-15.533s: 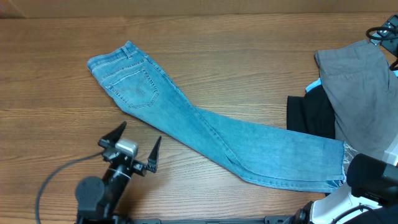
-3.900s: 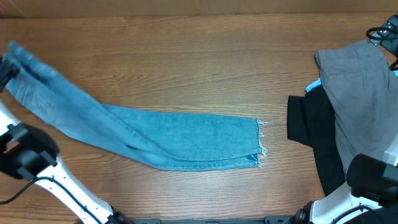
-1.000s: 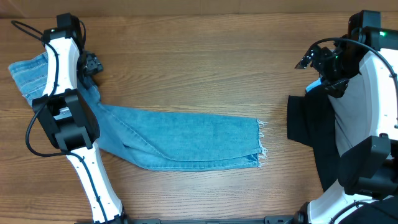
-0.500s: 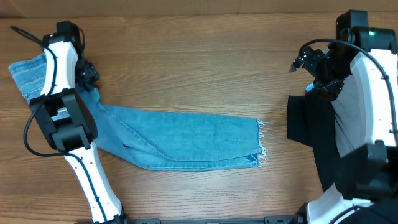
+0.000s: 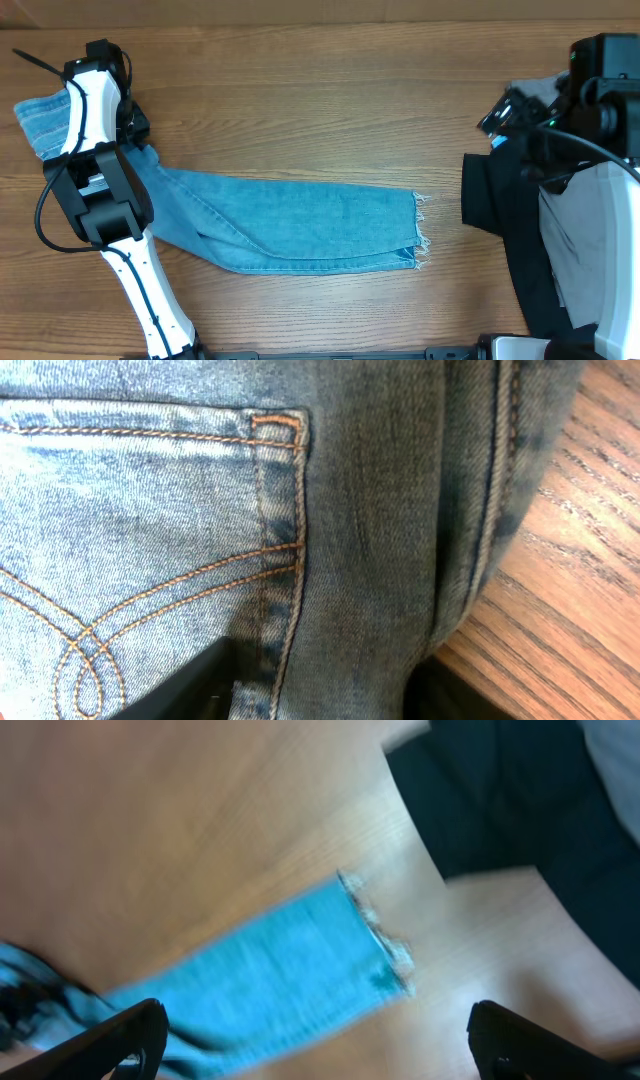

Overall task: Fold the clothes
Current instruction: 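Reach the right gripper to the frayed jeans hem and grasp it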

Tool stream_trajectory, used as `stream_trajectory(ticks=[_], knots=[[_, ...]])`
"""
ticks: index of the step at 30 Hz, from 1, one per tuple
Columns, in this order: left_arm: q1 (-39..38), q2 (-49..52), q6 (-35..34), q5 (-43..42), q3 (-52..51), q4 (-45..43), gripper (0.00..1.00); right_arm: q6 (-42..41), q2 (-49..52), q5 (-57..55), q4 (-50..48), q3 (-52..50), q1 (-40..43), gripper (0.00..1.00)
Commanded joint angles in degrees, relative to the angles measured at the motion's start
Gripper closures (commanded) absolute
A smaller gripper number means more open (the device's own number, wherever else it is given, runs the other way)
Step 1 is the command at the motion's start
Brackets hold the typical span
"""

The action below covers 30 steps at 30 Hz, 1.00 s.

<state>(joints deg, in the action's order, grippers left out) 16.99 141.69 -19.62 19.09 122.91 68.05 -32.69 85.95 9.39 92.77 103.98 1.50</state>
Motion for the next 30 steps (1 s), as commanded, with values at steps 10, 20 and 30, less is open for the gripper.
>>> stream_trajectory(ticks=[10, 20, 30], knots=[[0.6, 0.5, -4.8, 1.4, -0.9, 0.3, 0.96, -6.1, -0.2, 1.3, -11.0, -23.6, -17.8, 0.0], [0.6, -0.9, -3.1, -5.7, 5.6, 3.8, 0.96, -6.6, 0.1, 6.1, -26.9, -38.9, -18.4, 0.0], [0.6, -3.5, -3.1, -11.0, 20.7, 12.2, 0.96, -8.3, 0.1, 7.4, -30.9, -44.9, -18.9, 0.16]])
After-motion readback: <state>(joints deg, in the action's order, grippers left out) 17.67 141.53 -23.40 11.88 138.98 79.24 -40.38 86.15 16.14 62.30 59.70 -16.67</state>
